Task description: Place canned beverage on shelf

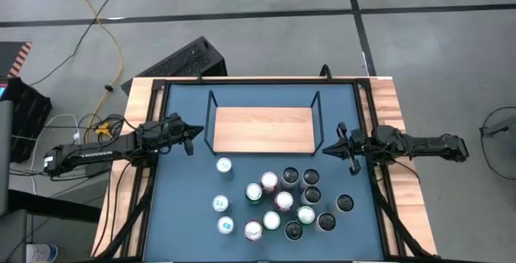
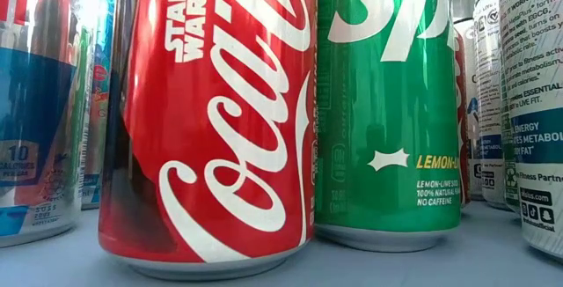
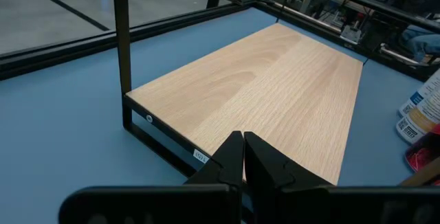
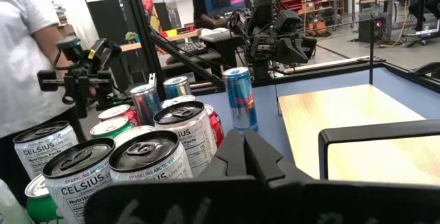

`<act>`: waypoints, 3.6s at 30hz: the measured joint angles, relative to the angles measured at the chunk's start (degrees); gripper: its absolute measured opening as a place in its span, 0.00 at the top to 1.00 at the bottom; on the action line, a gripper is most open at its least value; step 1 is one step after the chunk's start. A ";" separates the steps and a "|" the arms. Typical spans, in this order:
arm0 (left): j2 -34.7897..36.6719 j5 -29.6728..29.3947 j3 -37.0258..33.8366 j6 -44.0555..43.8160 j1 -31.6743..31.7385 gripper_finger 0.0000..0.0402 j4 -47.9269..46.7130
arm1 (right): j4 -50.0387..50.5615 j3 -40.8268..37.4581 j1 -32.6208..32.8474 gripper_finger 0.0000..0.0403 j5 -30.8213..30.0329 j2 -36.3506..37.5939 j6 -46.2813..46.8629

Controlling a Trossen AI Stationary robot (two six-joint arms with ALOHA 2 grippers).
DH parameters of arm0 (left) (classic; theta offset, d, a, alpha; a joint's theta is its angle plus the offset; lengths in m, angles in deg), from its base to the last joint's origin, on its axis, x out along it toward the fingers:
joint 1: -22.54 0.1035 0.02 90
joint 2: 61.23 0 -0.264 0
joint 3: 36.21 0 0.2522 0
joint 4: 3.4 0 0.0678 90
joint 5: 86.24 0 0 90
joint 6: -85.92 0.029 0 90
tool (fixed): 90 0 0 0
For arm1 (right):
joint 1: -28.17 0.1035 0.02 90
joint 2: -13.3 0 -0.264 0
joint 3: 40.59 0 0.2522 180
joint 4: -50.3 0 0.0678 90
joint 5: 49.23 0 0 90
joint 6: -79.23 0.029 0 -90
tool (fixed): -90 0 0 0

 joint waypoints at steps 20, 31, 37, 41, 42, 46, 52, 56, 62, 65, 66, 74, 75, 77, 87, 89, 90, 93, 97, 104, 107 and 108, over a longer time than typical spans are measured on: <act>0.01 -0.98 0.00 -2.00 0.01 1.00 0.09 | 0.01 0.00 -0.01 1.00 0.00 0.02 0.00; 0.01 -2.15 0.00 -4.66 0.01 1.00 0.48 | -0.03 0.00 -0.01 1.00 -0.04 0.01 -9.93; 0.01 -1.53 0.00 -8.25 0.01 1.00 0.35 | -3.11 0.00 0.00 1.00 0.01 0.02 -9.70; 0.01 -1.49 0.00 -8.54 -0.01 1.00 0.68 | -3.05 0.00 -0.02 1.00 0.00 0.02 -9.70; 0.01 -1.49 0.00 -9.02 -0.01 1.00 0.53 | -2.80 0.00 0.00 1.00 0.00 0.02 -9.70; 0.01 -1.31 0.00 -12.96 -0.01 1.00 0.68 | -2.43 0.00 -0.02 1.00 0.00 0.02 -9.69; 0.01 -0.96 0.00 -13.39 0.00 1.00 0.44 | -2.43 0.00 -0.02 1.00 -0.02 0.02 -9.68; 0.01 -0.96 0.00 -15.71 0.01 1.00 0.33 | -2.45 0.00 -0.02 1.00 -0.02 0.02 -9.63; 0.01 -1.21 0.00 -15.87 -0.01 1.00 0.31 | -2.19 0.00 -0.09 1.00 -0.04 0.02 -10.47; 0.01 -1.84 0.00 -15.89 0.00 1.00 0.31 | -1.20 -0.01 -0.06 1.00 -0.04 0.02 -10.49; 0.01 -1.84 0.00 -15.89 0.01 1.00 0.31 | -1.19 0.00 -0.06 1.00 -0.02 0.01 -10.49; 0.01 -1.88 0.00 -12.18 -0.01 1.00 0.26 | -1.16 0.00 -0.06 1.00 -0.02 0.00 -10.52; 0.01 -1.88 0.00 -12.17 -0.01 1.00 0.26 | -1.15 0.00 -0.06 1.00 -0.02 0.02 -10.51; 0.00 -1.89 0.00 -12.60 -0.01 1.00 0.40 | -1.14 0.00 -0.06 1.00 -0.02 0.02 -10.51; 0.01 -1.95 0.00 -16.02 -0.01 1.00 0.28 | -1.11 -0.01 -0.06 1.00 -0.02 0.02 -9.70; 0.01 -1.93 0.00 -16.70 -0.01 1.00 0.28 | -1.11 -0.01 -0.06 1.00 -0.02 0.01 -9.81; 0.01 -1.95 0.00 -17.42 -0.01 1.00 0.31 | -1.10 -0.01 -0.06 1.00 -0.02 0.02 -10.04; -0.01 -1.95 0.00 -19.80 -0.01 1.00 0.36 | -1.10 0.00 -0.06 1.00 -0.02 0.02 -10.12; -0.01 -1.75 0.00 -26.99 -0.01 1.00 1.77 | -1.49 0.00 -0.06 1.00 -0.02 0.02 -10.10; -0.06 7.37 2.79 -28.27 -0.06 1.00 12.67 | -7.16 0.01 -0.06 1.00 -0.02 0.02 -4.15; 0.00 7.91 6.91 -25.22 -0.78 1.00 14.64 | -11.72 0.03 -0.06 1.00 -0.02 0.02 -4.09; 0.01 7.93 8.49 -23.57 -1.15 1.00 14.67 | -13.53 0.14 -0.04 1.00 -0.02 0.02 -4.11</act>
